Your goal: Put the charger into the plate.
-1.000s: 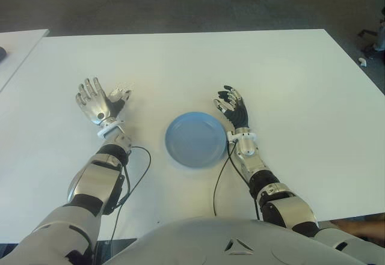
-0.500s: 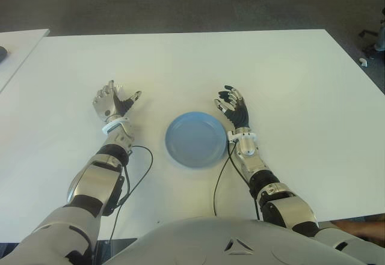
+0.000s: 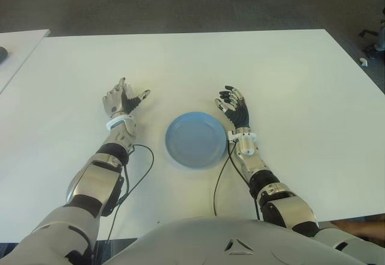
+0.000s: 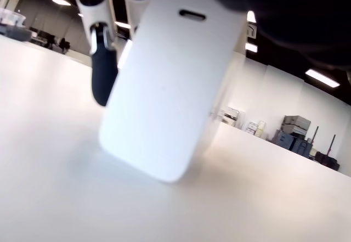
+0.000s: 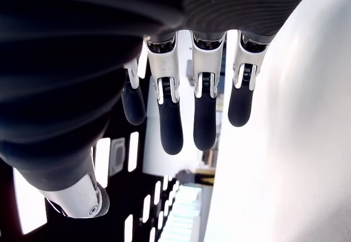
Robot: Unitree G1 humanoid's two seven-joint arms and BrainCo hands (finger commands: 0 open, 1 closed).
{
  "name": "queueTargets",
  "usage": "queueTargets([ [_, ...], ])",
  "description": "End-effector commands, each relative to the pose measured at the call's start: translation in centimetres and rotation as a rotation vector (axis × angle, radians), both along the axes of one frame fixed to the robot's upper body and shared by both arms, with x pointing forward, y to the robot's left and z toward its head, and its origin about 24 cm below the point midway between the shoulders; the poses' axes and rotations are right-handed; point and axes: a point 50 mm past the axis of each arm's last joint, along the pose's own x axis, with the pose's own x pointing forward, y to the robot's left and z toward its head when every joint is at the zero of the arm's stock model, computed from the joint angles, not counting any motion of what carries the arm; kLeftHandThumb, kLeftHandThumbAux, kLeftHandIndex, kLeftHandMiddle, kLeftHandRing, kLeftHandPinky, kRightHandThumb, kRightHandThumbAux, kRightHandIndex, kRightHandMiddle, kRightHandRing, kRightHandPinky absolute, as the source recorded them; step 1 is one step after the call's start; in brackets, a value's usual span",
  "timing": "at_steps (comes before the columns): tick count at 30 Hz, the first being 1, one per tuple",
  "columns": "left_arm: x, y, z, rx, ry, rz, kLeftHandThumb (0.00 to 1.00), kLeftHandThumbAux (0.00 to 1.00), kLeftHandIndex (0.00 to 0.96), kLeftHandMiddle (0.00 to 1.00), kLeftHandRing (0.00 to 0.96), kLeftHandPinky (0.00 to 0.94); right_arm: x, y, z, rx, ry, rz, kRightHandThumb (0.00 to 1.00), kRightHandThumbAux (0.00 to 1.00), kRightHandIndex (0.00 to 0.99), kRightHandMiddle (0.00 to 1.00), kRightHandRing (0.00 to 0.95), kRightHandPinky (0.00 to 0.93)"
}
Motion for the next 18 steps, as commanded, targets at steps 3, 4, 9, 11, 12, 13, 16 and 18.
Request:
queueTargets([
  [3, -1.5, -0.5, -2.7, -0.012, 0.218, -0.036, 0.218, 0.227, 0.076, 0.239, 0.309, 0.380, -5.3, -1.7, -5.5, -0.053, 0.242, -0.023, 0.407, 0.712, 0.204, 0.354, 0.316, 0.259],
  [4, -1.5, -0.6, -2.7, -0.012, 0.228, -0.041, 0.215, 0.225, 0.070, 0.224, 0.284, 0.350, -5.3, -1.7, -5.5, -0.053, 0.241, -0.024, 0.410, 0.712, 0.204, 0.356, 0.316, 0.258],
  [9, -1.7, -0.8, -3.2, -0.012, 0.277, -0.067, 0.205, 0.216, 0.056, 0.193, 0.239, 0.317, -5.4, -1.7, -5.5, -0.052, 0.244, -0.028, 0.471, 0.735, 0.197, 0.361, 0.313, 0.241],
  [11, -1.8, -0.8, -3.3, -0.009, 0.293, -0.075, 0.200, 0.212, 0.054, 0.195, 0.240, 0.327, -5.5, -1.7, -5.6, -0.051, 0.246, -0.029, 0.490, 0.745, 0.192, 0.364, 0.313, 0.235],
  [12, -1.8, -0.9, -3.4, -0.008, 0.300, -0.078, 0.198, 0.212, 0.053, 0.195, 0.238, 0.322, -5.5, -1.7, -5.6, -0.051, 0.246, -0.030, 0.492, 0.747, 0.191, 0.365, 0.313, 0.234],
  [13, -1.8, -0.9, -3.4, -0.004, 0.310, -0.082, 0.196, 0.211, 0.051, 0.194, 0.235, 0.314, -5.5, -1.7, -5.6, -0.054, 0.245, -0.031, 0.496, 0.750, 0.190, 0.366, 0.314, 0.233],
  [16, -1.9, -1.0, -3.5, 0.002, 0.325, -0.088, 0.192, 0.213, 0.046, 0.191, 0.229, 0.311, -5.6, -1.7, -5.6, -0.057, 0.243, -0.031, 0.498, 0.753, 0.188, 0.369, 0.318, 0.238],
  [18, -1.9, -1.0, -3.6, 0.010, 0.339, -0.091, 0.188, 0.217, 0.044, 0.188, 0.224, 0.301, -5.6, -1.8, -5.5, -0.062, 0.239, -0.031, 0.483, 0.751, 0.187, 0.370, 0.321, 0.239],
])
